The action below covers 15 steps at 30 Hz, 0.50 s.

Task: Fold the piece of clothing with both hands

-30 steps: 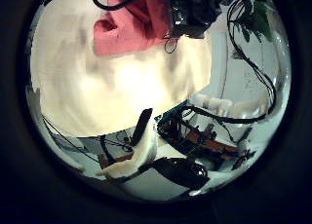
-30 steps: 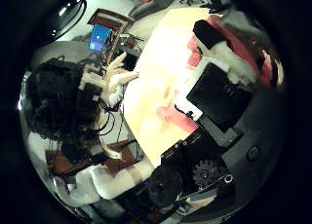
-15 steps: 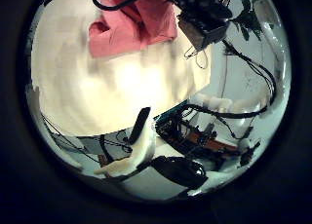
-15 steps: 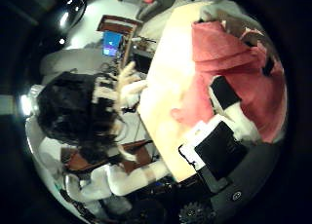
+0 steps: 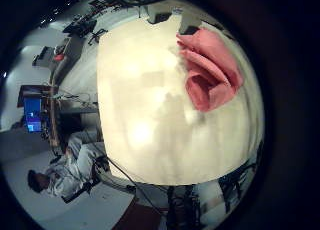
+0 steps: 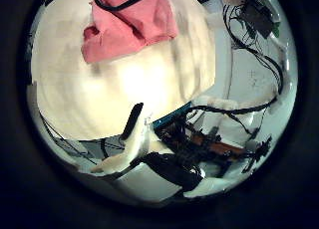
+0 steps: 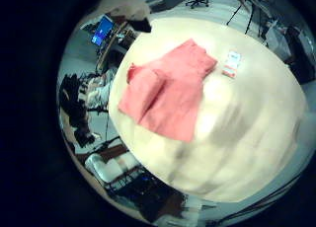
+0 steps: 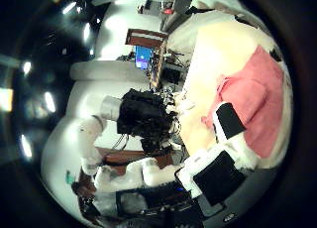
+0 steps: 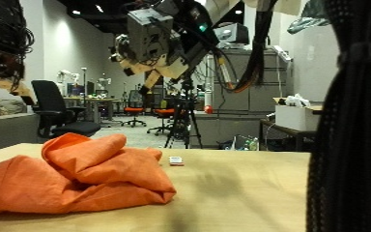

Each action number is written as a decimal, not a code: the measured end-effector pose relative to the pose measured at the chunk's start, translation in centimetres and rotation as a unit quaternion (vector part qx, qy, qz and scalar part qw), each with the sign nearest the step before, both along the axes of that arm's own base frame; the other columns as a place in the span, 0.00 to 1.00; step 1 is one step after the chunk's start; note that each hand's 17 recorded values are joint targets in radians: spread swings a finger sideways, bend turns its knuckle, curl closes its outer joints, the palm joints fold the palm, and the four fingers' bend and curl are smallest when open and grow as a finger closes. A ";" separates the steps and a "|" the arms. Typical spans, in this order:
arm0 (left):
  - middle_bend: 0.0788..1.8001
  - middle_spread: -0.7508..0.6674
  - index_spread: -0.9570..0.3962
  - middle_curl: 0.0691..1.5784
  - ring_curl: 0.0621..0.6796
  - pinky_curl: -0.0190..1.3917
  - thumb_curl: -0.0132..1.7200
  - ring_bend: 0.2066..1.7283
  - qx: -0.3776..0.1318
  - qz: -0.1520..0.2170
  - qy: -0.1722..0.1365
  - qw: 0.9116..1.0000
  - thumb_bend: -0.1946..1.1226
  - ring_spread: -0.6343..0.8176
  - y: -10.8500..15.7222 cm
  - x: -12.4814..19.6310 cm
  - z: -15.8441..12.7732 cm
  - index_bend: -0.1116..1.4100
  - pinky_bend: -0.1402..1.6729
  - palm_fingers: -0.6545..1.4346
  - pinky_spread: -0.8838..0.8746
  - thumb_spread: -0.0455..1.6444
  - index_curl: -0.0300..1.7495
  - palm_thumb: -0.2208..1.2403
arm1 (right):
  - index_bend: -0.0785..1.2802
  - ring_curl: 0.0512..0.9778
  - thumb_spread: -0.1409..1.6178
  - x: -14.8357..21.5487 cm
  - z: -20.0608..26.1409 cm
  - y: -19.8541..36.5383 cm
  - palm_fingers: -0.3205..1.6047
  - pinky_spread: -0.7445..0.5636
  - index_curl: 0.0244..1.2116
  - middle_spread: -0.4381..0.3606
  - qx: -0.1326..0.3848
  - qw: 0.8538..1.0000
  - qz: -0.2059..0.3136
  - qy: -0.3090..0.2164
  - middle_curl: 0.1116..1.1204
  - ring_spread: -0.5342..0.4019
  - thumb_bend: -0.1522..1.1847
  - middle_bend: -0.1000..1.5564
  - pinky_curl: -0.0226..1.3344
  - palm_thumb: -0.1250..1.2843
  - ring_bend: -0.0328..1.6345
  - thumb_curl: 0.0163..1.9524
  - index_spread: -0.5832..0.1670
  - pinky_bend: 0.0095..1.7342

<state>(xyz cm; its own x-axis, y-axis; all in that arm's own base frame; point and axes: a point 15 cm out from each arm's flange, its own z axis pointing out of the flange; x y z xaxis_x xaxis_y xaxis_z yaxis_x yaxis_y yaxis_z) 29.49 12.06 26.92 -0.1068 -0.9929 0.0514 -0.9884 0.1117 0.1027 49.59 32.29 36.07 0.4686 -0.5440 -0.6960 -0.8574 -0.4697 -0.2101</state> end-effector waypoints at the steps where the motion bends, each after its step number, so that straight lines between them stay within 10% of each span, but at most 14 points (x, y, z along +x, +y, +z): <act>1: 0.06 0.73 0.77 0.14 0.27 0.24 0.21 0.14 0.000 -0.004 -0.001 1.000 0.13 0.78 -0.5 0.2 0.1 0.18 0.21 0.31 0.78 0.69 0.17 0.44 | 0.43 0.22 0.75 0.1 0.7 -0.8 0.24 0.87 0.36 0.51 -0.001 1.000 -0.004 -0.003 0.28 0.65 0.11 0.39 0.32 0.75 0.47 0.49 0.33 0.37; 15: 0.06 0.73 0.78 0.15 0.28 0.24 0.21 0.14 0.006 -0.043 0.014 0.999 0.13 0.78 -7.1 3.3 -0.6 0.18 0.21 0.31 0.78 0.69 0.18 0.42 | 0.32 0.15 0.76 -2.6 0.0 -12.6 0.21 0.86 0.31 0.57 -0.251 0.967 0.026 -0.045 0.22 0.76 0.11 0.30 0.25 0.74 0.33 0.46 0.45 0.25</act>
<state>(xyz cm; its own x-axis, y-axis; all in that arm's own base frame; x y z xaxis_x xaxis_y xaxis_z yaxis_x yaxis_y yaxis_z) 32.84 4.98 26.30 -0.1895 -0.9809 0.0443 -0.9722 0.1938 0.1311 47.02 19.68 36.09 0.5509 -0.7768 -0.3053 -0.8187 -0.5739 -0.0171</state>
